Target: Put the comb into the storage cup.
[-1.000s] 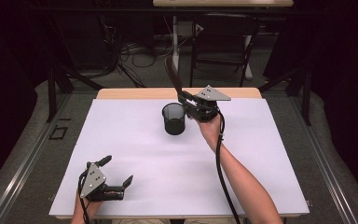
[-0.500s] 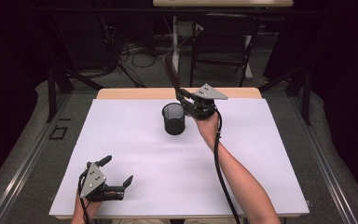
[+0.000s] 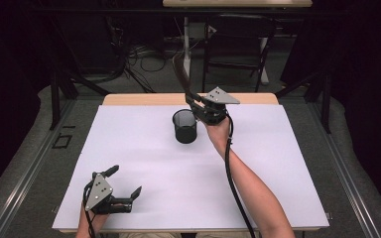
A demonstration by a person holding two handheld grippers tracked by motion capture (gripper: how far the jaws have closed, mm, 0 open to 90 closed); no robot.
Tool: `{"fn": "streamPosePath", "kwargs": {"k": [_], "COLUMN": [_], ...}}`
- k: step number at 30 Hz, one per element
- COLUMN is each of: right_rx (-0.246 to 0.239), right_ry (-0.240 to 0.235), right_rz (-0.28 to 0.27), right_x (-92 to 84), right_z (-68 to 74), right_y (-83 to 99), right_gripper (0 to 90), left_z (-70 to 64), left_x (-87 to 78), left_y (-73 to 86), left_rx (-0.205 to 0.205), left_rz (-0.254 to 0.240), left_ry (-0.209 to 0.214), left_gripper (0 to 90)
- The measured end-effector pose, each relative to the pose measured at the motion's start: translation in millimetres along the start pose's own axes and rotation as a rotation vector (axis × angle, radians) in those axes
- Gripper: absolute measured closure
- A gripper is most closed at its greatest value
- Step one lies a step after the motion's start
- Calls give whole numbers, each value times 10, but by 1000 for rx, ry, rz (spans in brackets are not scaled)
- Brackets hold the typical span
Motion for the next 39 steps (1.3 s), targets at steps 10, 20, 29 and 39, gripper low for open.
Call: {"fn": "streamPosePath", "kwargs": {"k": [10,20,29,39], "right_rx": [-6,-3,1,-6], "right_ry": [-4,-4,-5,-9], "right_rz": [-21,-25,-25,-24], "right_x": [80,160,229,294], "right_z": [22,19,12,13], "right_y": [-11,21,52,83], "right_gripper": [728,728,728,727], "left_z": [-2,-3,-4,-7], "left_x": [0,5,4,3], "left_y": [-1,-1,-1,-3], "left_rx": [0,-1,-1,2], "left_rz": [-1,1,0,1], "left_ry": [1,4,4,6], "left_gripper": [11,11,11,12]}}
Point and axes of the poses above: each handheld gripper's, and its own axes: x roughly forward along the jaws, y roughly out of its underside, z roughly to its left, the point moved 2 cm from there along x, roughly forward along the jaws
